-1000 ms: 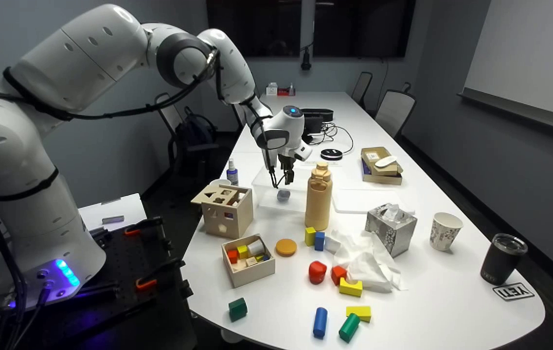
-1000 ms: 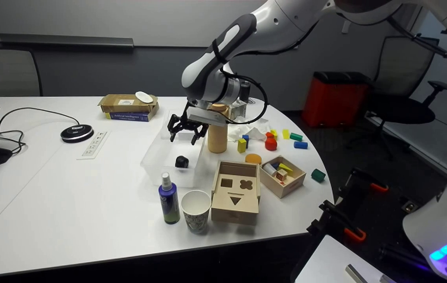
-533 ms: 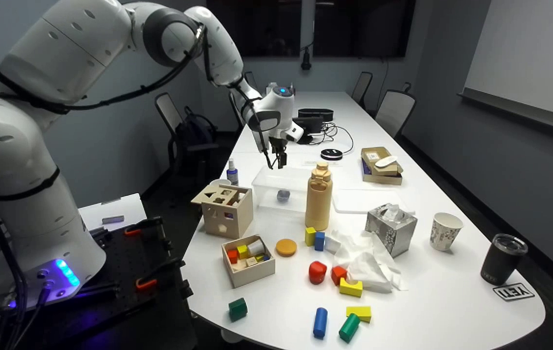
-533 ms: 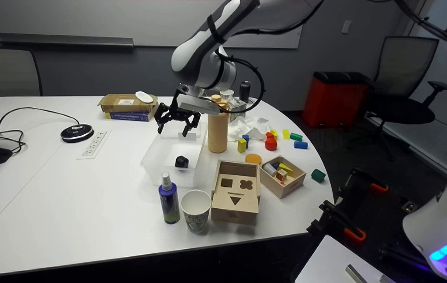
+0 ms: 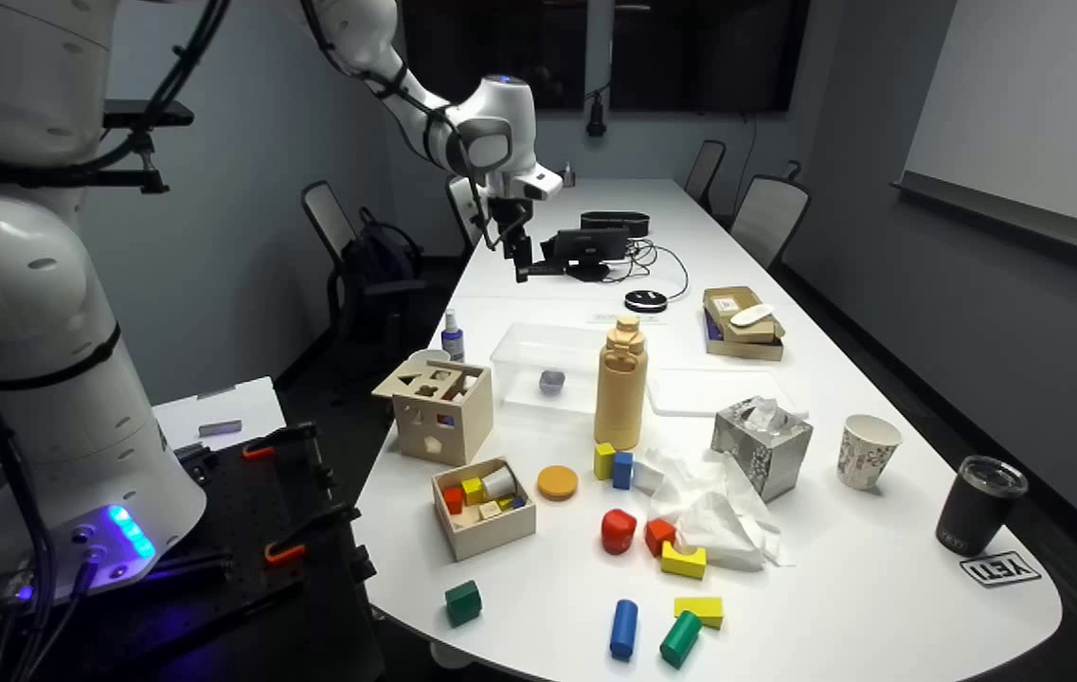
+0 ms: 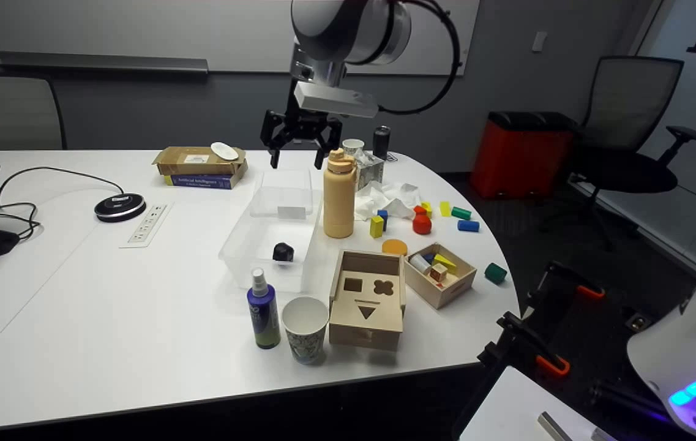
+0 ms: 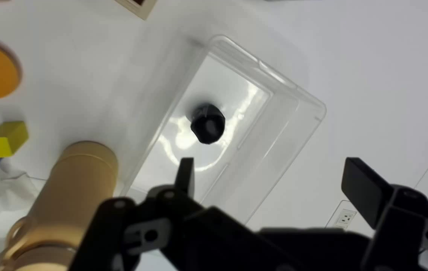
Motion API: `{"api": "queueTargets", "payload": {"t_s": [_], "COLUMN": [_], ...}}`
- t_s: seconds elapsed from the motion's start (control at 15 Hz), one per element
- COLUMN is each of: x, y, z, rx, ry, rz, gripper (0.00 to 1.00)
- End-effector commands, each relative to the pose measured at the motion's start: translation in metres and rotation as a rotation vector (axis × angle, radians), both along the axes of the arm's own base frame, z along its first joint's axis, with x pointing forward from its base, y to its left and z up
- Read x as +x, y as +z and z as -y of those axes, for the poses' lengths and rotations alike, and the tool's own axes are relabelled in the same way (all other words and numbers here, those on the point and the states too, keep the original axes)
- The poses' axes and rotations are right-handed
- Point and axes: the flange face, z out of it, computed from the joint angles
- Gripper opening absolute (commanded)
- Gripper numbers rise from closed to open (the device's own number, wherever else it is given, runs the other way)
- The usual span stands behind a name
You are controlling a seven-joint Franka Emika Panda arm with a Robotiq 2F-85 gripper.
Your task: Put the black object in the bowl
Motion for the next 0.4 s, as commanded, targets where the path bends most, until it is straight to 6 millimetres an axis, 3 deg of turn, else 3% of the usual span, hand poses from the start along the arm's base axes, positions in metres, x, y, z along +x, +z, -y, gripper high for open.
{"api": "queueTargets", "payload": {"t_s": [0.0, 0.33], "x": [-0.058, -0.092], "y": [0.052, 0.091], "z": [0.01, 0.023], "rx": [-0.042, -0.052], "ry": [-0.018, -0.036], "rz": [-0.037, -0.059], "gripper": [1.0, 1.0]}}
